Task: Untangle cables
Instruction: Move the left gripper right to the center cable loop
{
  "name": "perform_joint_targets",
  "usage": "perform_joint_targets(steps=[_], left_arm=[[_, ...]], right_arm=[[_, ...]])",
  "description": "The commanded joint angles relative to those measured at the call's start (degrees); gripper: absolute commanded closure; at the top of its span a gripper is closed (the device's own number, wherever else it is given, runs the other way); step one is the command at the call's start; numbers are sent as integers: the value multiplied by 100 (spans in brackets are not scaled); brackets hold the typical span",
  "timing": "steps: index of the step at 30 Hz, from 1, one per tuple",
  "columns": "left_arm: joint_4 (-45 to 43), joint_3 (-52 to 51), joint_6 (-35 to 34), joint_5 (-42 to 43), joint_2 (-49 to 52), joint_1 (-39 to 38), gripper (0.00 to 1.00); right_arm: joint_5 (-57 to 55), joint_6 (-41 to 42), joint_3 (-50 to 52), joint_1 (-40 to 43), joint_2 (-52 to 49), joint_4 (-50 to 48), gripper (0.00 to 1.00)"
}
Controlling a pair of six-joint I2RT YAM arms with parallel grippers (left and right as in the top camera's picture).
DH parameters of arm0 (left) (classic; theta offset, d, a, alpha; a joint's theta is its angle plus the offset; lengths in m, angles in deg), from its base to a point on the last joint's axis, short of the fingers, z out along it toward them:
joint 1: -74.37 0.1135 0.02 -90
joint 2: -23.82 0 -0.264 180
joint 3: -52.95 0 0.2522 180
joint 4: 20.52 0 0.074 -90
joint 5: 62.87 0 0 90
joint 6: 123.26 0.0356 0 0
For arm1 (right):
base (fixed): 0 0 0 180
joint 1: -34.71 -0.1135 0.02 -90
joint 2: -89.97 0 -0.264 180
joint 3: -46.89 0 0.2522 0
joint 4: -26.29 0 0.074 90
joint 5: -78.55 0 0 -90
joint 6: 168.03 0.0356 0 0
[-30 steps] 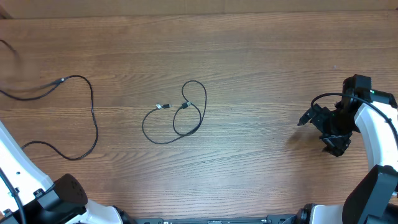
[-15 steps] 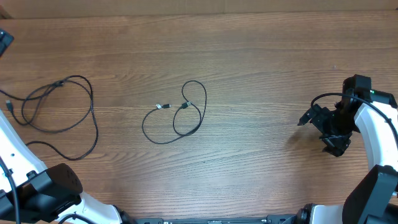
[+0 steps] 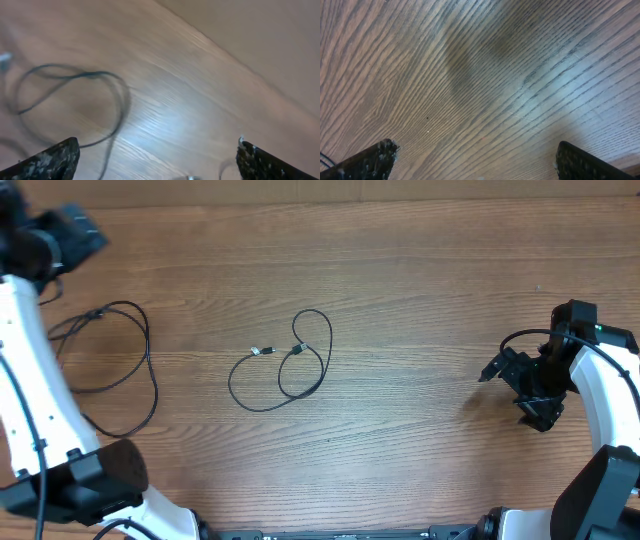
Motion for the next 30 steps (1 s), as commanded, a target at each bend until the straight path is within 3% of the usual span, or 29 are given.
perform_joint_targets(steps=[1,7,15,27,30], left_arm=[[129,22,1191,503,11,-688,0],[413,-83,1690,474,46,-1794,0],[828,-514,1687,24,50,-2793,0],[1825,-1639,1386,-24,50,-3034,0],[1956,-1921,1392,-24,33,-3088,6]], right_arm=[[31,-22,52,11,-17,-7,0],[31,-24,52,11,-17,-11,0],[31,-44,52,11,-17,-13,0],[31,-44,52,11,-17,-9,0],[31,-44,52,11,-17,-11,0]])
